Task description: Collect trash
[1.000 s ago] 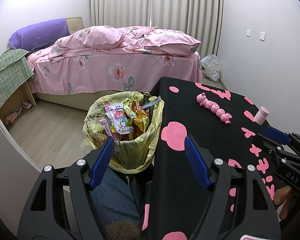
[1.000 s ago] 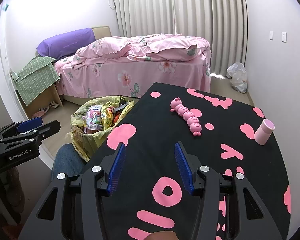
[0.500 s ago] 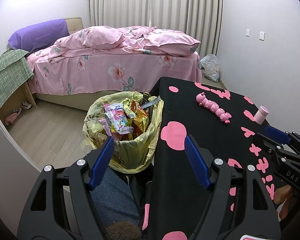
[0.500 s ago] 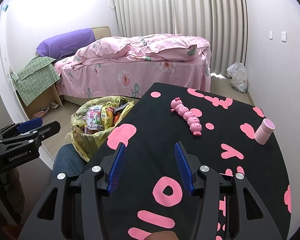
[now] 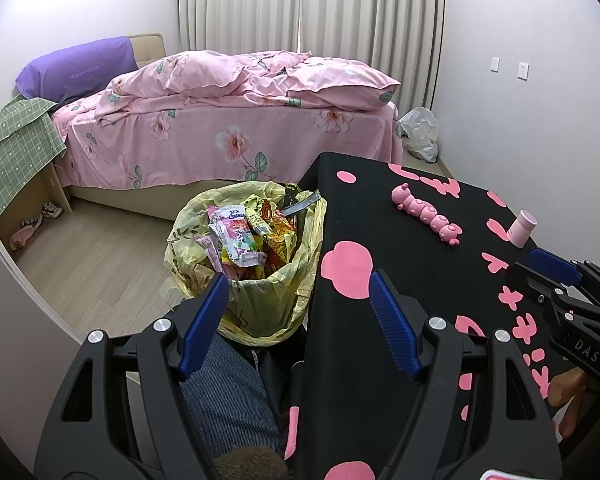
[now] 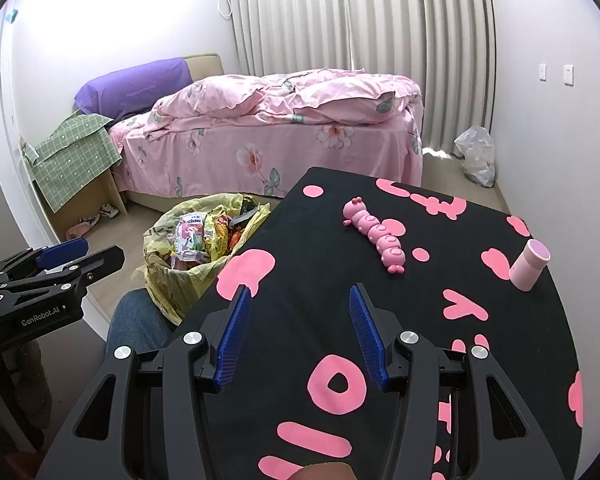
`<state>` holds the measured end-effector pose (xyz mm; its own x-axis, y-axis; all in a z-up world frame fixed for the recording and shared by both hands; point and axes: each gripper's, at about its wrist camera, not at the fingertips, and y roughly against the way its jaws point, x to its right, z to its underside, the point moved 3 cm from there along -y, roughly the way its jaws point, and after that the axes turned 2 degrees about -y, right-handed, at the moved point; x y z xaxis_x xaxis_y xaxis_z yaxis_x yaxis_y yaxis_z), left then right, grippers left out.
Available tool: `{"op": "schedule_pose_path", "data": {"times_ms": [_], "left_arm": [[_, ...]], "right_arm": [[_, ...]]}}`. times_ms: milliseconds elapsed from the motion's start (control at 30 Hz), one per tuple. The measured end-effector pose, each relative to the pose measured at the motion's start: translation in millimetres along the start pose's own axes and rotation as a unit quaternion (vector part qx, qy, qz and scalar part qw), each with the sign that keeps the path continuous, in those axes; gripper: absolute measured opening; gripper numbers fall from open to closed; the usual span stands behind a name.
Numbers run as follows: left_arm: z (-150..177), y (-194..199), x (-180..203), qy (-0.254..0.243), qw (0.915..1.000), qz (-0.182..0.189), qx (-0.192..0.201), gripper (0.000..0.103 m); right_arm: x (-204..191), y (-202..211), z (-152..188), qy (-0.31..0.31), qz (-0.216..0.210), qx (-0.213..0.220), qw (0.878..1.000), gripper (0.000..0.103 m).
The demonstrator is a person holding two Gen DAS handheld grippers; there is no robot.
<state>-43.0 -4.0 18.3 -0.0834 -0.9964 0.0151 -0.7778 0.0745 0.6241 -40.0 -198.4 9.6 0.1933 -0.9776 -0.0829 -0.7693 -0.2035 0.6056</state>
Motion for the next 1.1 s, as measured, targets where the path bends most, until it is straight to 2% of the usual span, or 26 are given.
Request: {"op": "schedule_pose_path", "data": {"times_ms": [1100], "left_arm": [[-0.8, -1.2, -0.2, 0.000, 1.0000, 0.008, 0.001, 0.069]], "right_arm": [[-5.8, -0.3, -1.1, 0.016, 0.012, 0.000, 1.000, 0.048]]}}
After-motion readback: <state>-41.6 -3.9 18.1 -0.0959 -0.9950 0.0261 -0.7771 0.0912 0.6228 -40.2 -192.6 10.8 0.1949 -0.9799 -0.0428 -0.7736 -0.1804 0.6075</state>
